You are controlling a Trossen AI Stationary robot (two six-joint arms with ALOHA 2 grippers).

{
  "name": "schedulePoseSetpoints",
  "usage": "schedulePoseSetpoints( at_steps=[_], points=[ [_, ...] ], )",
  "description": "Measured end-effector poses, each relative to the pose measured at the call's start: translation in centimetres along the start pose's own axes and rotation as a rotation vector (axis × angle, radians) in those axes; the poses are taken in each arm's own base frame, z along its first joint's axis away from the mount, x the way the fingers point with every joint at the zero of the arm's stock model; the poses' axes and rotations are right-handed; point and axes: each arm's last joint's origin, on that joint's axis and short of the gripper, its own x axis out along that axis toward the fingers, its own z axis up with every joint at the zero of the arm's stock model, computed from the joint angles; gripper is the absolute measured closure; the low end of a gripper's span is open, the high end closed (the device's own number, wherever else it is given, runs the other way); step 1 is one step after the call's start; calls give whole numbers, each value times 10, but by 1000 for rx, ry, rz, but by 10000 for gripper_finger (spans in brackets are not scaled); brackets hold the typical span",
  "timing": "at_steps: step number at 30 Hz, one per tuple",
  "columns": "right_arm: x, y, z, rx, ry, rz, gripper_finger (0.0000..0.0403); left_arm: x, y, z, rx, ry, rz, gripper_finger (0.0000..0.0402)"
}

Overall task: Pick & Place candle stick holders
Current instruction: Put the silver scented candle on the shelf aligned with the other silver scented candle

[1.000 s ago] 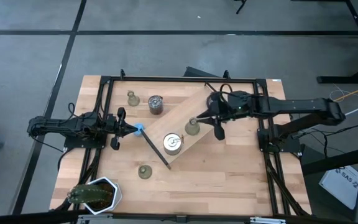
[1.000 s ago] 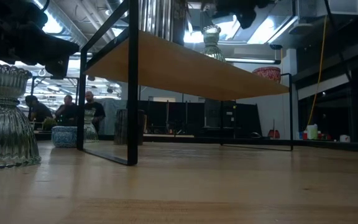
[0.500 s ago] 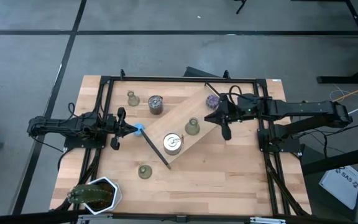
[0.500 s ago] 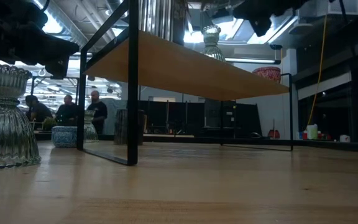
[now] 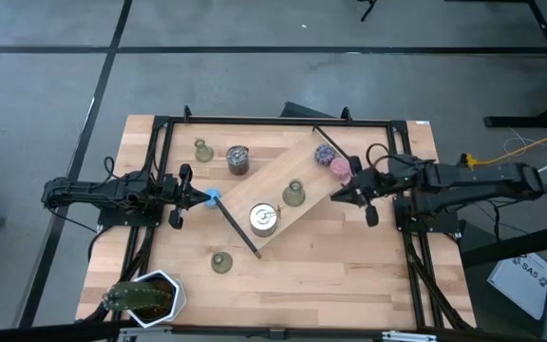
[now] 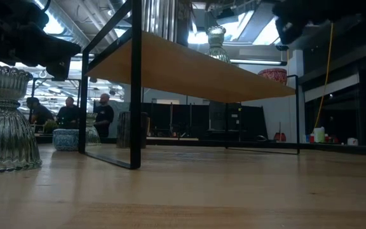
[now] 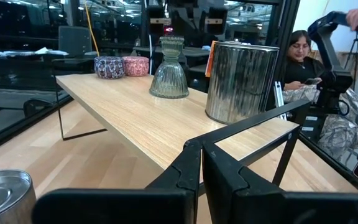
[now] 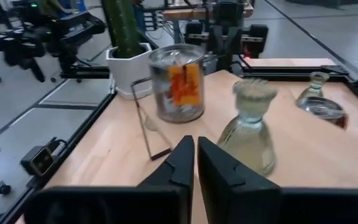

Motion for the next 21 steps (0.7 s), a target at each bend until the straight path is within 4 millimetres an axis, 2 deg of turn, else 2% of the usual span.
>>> schedulePoseSetpoints(
  at_steps=[6,13,21],
  points=[
    [-15,5,-28,-15,-53,33,393,0,0,0,0,0,0,390],
    [-25,3,-64,-36,-169,-24,393,0,0,0,0,0,0,391],
    [-29,1,-89,-42,-274,-59,393,0,0,0,0,0,0,389]
  ],
)
